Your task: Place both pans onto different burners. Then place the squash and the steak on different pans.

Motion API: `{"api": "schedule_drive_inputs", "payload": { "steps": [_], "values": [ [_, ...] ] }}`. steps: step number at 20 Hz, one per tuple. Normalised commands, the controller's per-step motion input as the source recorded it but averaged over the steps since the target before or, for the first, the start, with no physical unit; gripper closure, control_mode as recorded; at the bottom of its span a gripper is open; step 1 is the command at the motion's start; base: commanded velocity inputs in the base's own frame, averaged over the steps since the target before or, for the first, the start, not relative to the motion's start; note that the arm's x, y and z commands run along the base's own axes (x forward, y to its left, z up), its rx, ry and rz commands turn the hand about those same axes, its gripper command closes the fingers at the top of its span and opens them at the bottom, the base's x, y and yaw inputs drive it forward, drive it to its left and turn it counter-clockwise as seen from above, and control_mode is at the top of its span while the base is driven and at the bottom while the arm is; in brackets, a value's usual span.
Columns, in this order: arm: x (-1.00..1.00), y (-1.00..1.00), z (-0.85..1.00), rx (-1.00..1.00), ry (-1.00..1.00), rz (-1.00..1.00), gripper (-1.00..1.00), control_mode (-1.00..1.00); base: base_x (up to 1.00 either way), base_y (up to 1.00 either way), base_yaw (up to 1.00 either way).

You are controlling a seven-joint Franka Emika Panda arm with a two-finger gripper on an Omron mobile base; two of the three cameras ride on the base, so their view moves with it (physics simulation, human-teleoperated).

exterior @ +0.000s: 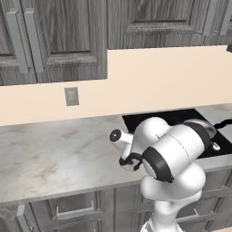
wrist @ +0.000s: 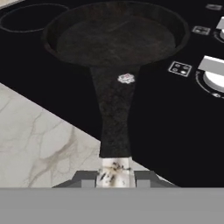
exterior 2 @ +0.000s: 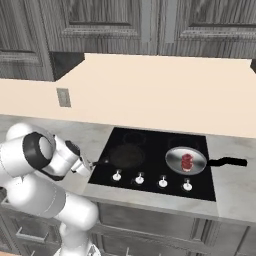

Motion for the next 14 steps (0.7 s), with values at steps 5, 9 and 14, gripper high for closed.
{"api": "schedule_drive_inputs", "payload": {
  "steps": [5,9,14],
  "values": [
    [0.00,0.00,-0.01,0.00,0.00,-0.04,1.00,-1.00,0.00,0.00,0.00],
    [0.00,0.00,0.00,0.00,0.00,0.00,1.00,-1.00,0.00,0.00,0.00],
    [0.00,0.00,0.00,0.00,0.00,0.00,1.00,-1.00,0.00,0.00,0.00]
  ]
}}
